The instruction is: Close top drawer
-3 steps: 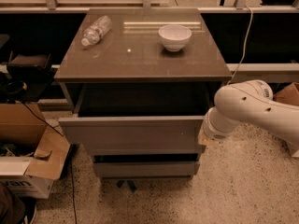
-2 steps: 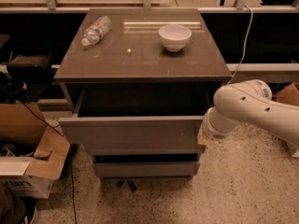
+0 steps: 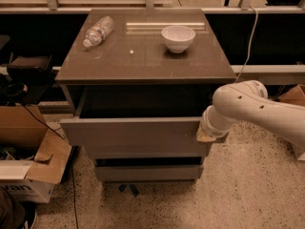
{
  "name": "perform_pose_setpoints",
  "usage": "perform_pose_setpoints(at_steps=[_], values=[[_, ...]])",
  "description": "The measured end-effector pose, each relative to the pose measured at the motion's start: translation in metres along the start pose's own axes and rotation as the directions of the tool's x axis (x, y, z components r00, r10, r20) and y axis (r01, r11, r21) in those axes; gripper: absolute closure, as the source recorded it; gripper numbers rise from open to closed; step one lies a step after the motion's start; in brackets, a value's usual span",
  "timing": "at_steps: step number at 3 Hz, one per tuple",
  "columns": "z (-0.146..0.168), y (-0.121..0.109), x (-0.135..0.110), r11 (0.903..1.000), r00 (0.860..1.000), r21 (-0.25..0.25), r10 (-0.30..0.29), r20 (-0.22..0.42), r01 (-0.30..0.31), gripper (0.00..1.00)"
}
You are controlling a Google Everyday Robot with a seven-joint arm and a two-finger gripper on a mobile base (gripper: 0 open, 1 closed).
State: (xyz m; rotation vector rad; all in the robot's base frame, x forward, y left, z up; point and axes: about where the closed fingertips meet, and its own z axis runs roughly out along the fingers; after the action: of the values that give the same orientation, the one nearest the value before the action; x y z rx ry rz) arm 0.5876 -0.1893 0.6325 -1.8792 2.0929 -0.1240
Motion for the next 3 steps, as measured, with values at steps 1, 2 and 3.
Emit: perform_pose_setpoints(at_steps=[1, 2, 3], values=[[0.001, -0.001, 0.000, 1.0000, 1.000, 0.002, -0.001, 0.003, 0.001, 1.00], [0.014, -0.031, -0.004, 0.9993, 0.999, 0.035, 0.010, 0.041, -0.011, 1.00], [0.015, -0.031, -0.004, 0.9992, 0.999, 0.038, 0.011, 0.046, -0.013, 1.00]])
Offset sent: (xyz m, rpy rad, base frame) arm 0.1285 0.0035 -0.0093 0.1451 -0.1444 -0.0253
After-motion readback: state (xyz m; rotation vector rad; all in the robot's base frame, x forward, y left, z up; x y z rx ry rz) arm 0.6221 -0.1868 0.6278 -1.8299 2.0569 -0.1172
